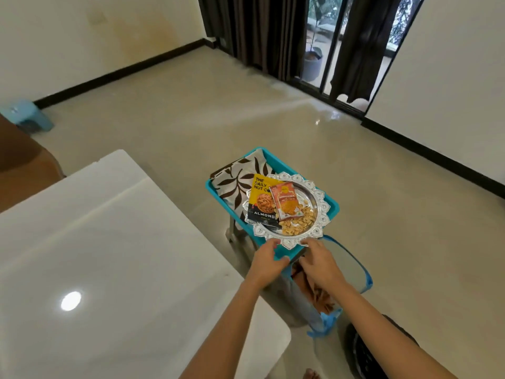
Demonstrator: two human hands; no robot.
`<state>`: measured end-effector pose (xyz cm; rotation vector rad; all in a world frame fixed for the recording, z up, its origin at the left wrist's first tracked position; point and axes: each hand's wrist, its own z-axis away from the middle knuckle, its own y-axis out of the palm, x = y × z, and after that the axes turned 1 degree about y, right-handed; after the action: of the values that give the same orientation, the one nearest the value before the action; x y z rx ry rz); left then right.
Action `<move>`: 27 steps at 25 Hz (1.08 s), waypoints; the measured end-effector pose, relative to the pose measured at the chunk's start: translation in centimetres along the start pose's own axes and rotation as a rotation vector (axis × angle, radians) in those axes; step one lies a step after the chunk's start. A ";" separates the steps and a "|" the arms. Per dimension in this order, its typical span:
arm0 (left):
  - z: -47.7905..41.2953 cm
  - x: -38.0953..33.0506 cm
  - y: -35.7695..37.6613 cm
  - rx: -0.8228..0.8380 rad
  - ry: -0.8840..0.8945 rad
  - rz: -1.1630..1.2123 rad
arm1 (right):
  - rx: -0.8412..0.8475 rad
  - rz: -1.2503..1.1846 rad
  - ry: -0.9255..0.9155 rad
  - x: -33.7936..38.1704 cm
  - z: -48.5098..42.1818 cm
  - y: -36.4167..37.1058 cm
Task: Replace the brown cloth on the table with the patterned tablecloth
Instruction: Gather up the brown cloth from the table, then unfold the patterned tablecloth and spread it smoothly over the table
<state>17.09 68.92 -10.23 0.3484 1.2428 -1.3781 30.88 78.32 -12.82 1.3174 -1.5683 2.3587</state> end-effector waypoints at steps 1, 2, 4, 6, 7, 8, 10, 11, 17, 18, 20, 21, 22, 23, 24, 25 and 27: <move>-0.2 0.1 -1.4 -0.024 -0.011 -0.007 | -0.011 -0.011 -0.009 1.5 -0.7 0.1; -0.5 0.0 -2.9 -0.048 -0.023 0.002 | -0.012 -0.023 -0.020 3.0 -1.7 0.2; -1.5 -0.1 -5.0 -0.078 -0.030 0.032 | -0.004 -0.025 -0.048 5.1 -3.9 0.5; -3.1 -0.2 -6.7 -0.090 -0.047 0.077 | -0.001 -0.006 -0.071 6.6 -6.6 0.8; -4.5 -0.1 -7.4 -0.094 -0.064 0.097 | 0.003 0.008 -0.080 7.2 -8.4 1.0; -5.8 0.1 -8.0 -0.097 -0.085 0.116 | 0.015 0.018 -0.082 7.7 -10.2 1.2; -8.9 0.4 -9.2 -0.119 -0.120 0.144 | 0.047 0.041 -0.089 8.7 -14.4 1.8; -10.6 0.5 -9.7 -0.136 -0.141 0.144 | 0.063 0.043 -0.088 9.0 -16.5 2.0; -22.9 3.1 -12.2 -0.244 -0.304 0.190 | 0.224 0.089 -0.129 9.2 -30.6 5.3; -24.8 3.9 -12.7 -0.268 -0.327 0.186 | 0.252 0.108 -0.140 9.2 -33.0 6.0; -28.5 5.8 -13.7 -0.310 -0.358 0.187 | 0.289 0.154 -0.152 9.0 -37.6 7.6; -29.9 6.7 -14.2 -0.334 -0.362 0.189 | 0.300 0.172 -0.152 8.8 -39.5 8.3; -31.4 7.8 -14.6 -0.354 -0.365 0.173 | 0.313 0.197 -0.155 8.6 -41.4 9.2; -32.6 8.8 -15.0 -0.366 -0.371 0.133 | 0.324 0.226 -0.168 8.3 -43.0 10.0; -33.7 9.9 -15.4 -0.364 -0.378 0.070 | 0.338 0.267 -0.190 8.1 -44.4 10.8; -34.7 10.9 -15.8 -0.355 -0.383 -0.007 | 0.353 0.311 -0.219 7.9 -45.6 11.6; -36.8 12.7 -16.6 -0.334 -0.379 -0.166 | 0.381 0.401 -0.287 7.5 -47.8 13.0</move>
<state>-16.95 87.60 -27.10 -0.2439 1.1729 -1.2727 -9.64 105.37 -24.45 1.6003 -1.6412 2.9439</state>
